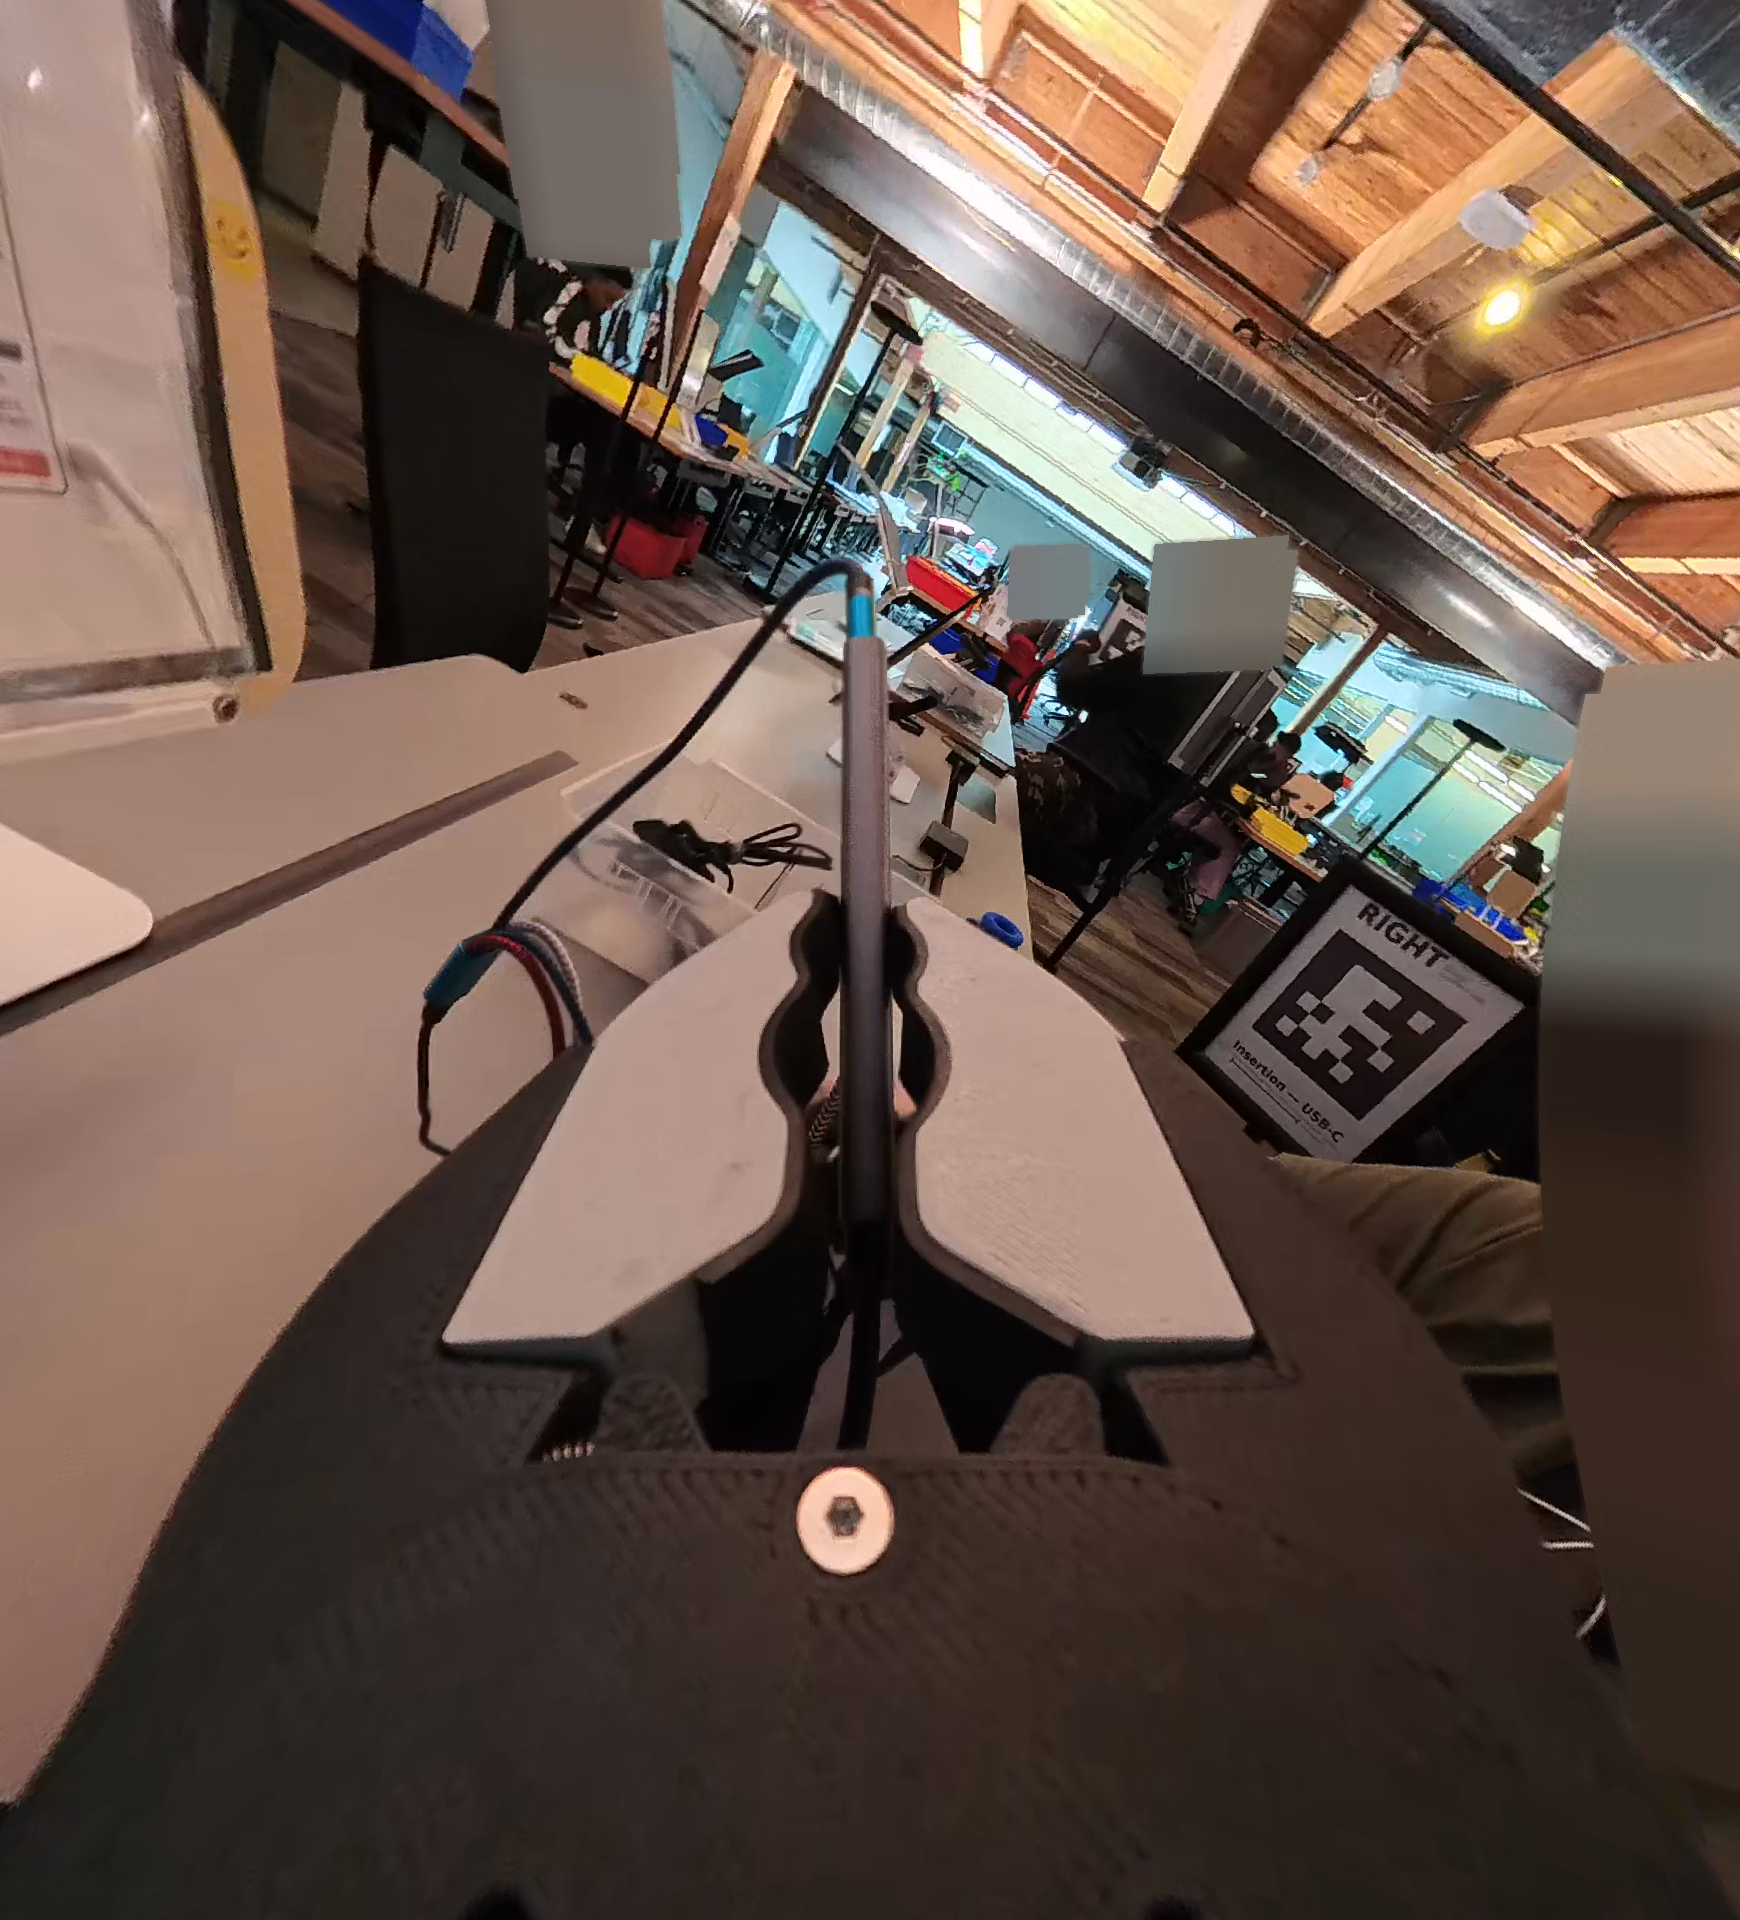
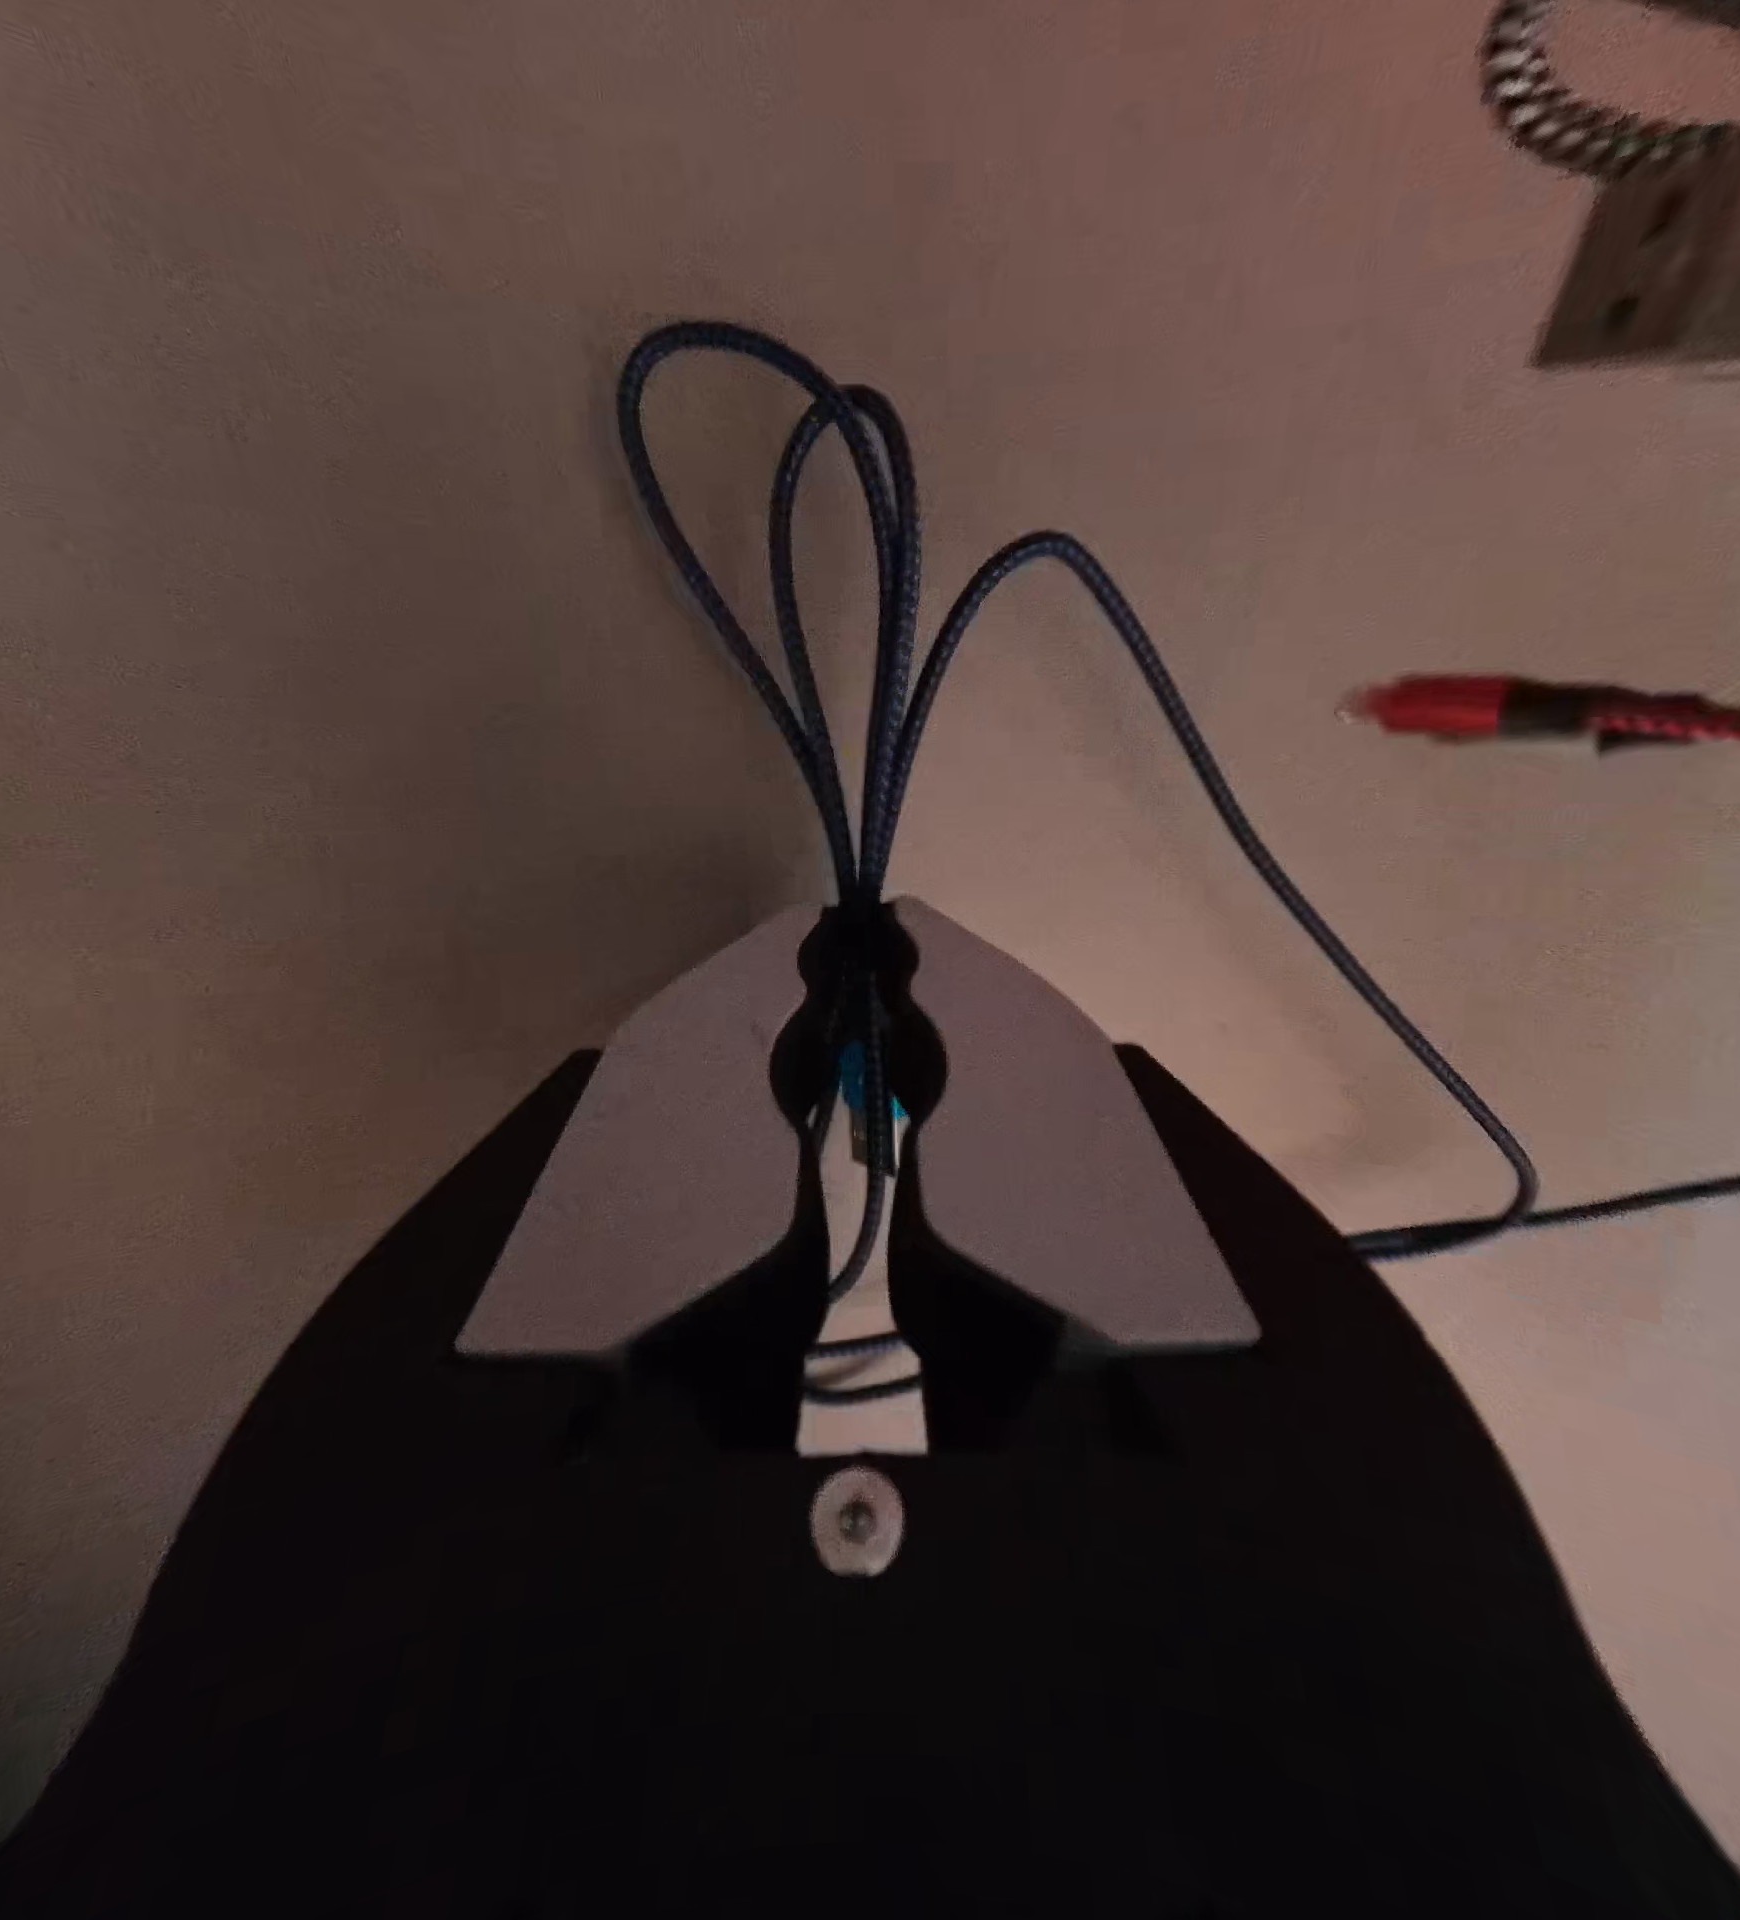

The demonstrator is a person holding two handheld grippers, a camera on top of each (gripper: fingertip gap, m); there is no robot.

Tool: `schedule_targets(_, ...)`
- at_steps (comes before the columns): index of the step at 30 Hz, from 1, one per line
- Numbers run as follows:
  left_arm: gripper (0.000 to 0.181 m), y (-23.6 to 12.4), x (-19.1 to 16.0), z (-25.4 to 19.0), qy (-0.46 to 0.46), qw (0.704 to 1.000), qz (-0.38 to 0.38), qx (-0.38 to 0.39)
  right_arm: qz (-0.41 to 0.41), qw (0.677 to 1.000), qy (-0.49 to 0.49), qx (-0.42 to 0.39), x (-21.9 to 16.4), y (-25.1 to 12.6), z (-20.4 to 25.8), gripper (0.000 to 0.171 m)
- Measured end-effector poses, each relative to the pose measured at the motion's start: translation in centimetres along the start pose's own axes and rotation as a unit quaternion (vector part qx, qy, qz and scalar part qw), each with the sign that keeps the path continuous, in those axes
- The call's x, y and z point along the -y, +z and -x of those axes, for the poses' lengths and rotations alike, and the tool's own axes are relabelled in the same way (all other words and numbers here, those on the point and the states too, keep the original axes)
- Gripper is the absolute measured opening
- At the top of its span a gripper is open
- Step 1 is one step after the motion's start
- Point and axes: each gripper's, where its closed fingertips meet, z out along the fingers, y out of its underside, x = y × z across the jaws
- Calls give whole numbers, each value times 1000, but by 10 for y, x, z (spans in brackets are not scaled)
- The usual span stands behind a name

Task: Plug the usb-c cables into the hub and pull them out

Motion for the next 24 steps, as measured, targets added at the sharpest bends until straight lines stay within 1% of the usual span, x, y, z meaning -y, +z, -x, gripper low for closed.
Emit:
schedule_targets(2, 8, 1, 5, -12, 32, 999, -12, -13, -35, 999, 14, -39, 5, -29, -14, 7)
schedule_targets(4, 7, 5, 12, -32, 77, 996, -34, -33, -72, 993, 32, -91, 3, -70, -35, 7)
schedule_targets(7, 8, 15, 15, -66, 111, 990, -51, -72, -163, 970, 58, -171, -2, -146, -62, 7)
schedule_targets(10, 8, 30, 14, -82, 130, 987, -59, -70, -249, 944, 67, -206, -16, -209, -67, 7)
schedule_targets(13, 8, 56, 12, -79, 163, 985, -37, -44, -319, 917, 84, -223, -35, -255, -71, 7)
schedule_targets(15, 8, 82, 16, -80, 182, 982, -20, -41, -336, 900, 106, -256, -55, -275, -82, 7)
schedule_targets(17, 8, 111, 24, -85, 185, 981, -2, -56, -338, 884, 130, -294, -81, -289, -94, 7)
schedule_targets(19, 8, 141, 37, -89, 206, 977, 8, -57, -352, 858, 163, -336, -107, -308, -107, 7)
schedule_targets(20, 8, 155, 46, -89, 228, 972, 11, -48, -365, 840, 181, -359, -120, -320, -110, 7)
schedule_targets(22, 8, 185, 63, -91, 288, 957, 17, -31, -389, 789, 216, -424, -150, -350, -121, 7)
schedule_targets(24, 9, 215, 79, -94, 329, 944, 21, -10, -394, 742, 237, -488, -182, -372, -127, 7)
